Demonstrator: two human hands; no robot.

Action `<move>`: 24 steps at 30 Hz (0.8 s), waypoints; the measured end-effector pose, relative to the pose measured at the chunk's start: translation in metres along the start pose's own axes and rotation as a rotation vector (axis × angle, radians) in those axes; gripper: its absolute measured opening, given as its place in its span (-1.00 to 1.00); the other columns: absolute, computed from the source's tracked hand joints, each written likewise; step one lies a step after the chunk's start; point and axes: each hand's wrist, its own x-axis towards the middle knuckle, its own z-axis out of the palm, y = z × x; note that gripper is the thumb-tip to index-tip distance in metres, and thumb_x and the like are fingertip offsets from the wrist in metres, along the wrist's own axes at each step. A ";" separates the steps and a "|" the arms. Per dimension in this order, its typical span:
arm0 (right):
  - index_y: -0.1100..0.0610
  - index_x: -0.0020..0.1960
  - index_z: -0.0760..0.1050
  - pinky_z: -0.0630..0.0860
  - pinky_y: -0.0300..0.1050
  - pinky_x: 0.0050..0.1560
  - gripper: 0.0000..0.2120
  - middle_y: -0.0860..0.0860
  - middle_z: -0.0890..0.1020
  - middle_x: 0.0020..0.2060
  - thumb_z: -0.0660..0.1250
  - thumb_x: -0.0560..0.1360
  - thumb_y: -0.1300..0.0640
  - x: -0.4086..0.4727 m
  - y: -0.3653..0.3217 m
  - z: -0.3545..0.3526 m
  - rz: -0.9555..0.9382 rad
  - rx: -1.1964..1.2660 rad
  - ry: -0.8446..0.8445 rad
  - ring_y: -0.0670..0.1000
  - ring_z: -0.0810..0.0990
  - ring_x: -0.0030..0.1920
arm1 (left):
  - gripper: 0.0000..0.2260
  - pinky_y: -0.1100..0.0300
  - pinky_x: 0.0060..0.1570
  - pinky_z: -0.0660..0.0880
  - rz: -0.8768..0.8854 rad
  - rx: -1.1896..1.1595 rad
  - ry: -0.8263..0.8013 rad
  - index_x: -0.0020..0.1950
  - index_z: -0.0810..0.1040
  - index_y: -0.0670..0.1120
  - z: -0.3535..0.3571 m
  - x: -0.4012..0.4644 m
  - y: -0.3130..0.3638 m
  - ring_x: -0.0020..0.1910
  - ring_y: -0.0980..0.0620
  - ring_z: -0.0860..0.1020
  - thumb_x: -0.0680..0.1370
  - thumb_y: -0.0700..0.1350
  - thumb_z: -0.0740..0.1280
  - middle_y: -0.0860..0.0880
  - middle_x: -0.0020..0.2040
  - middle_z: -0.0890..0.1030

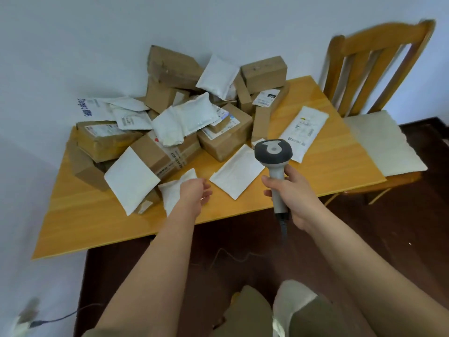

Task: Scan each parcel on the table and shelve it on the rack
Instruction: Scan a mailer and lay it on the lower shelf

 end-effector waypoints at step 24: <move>-0.08 0.08 0.50 0.58 0.04 0.09 -0.82 -0.05 0.62 -0.10 0.39 0.54 0.15 0.219 -0.038 -0.073 0.160 -0.196 -0.270 -0.09 0.64 -0.18 | -0.35 -0.14 0.42 0.31 0.379 1.198 0.172 0.56 0.05 -0.02 0.154 0.117 -0.050 0.49 -0.25 0.22 0.55 -0.36 0.22 -0.18 0.52 0.24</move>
